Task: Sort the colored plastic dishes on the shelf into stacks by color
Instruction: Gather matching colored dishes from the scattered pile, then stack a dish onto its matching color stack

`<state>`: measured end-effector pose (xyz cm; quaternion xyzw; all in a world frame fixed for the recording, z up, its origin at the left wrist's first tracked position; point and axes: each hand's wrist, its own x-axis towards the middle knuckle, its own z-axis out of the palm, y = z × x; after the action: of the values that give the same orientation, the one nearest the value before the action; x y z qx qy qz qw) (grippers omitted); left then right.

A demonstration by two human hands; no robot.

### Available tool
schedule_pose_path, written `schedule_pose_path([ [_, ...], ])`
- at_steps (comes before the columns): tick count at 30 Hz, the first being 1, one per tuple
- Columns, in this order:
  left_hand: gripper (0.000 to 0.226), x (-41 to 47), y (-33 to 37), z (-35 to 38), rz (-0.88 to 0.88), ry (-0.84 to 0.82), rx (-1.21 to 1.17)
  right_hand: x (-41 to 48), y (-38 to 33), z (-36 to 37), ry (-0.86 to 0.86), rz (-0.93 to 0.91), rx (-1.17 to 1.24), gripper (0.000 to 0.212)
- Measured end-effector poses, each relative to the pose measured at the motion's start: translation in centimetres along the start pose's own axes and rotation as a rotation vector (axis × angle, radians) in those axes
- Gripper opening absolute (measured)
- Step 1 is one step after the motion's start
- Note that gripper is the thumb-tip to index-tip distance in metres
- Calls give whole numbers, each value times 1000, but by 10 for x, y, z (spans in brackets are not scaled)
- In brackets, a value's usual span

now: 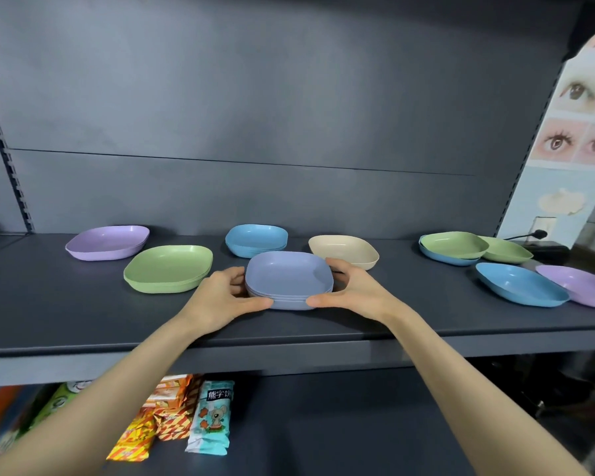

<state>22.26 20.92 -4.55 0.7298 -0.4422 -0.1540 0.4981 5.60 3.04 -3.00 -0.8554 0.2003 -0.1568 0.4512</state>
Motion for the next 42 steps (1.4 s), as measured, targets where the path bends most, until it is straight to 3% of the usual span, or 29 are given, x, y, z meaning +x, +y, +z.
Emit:
schedule_pose_path([
  [3,48,2,15,-3,86,55,229,-6,-7,-11,23,-16,-88,64],
  [5,61,10,29,-2,133,88,373,-10,-13,-24,125,-11,-218,69],
  [8,63,25,60,8,217,52,511,-10,-20,-50,286,-35,-447,62],
  [17,64,80,147,78,497,-35,894,-25,-17,-164,427,22,-780,59],
  [22,63,108,186,135,580,-15,856,-41,8,-231,483,3,-791,58],
  [29,64,139,219,225,542,-9,861,-50,64,-316,429,-2,-837,60],
  [42,65,186,213,311,291,-47,680,-23,147,-381,230,-33,-773,56],
])
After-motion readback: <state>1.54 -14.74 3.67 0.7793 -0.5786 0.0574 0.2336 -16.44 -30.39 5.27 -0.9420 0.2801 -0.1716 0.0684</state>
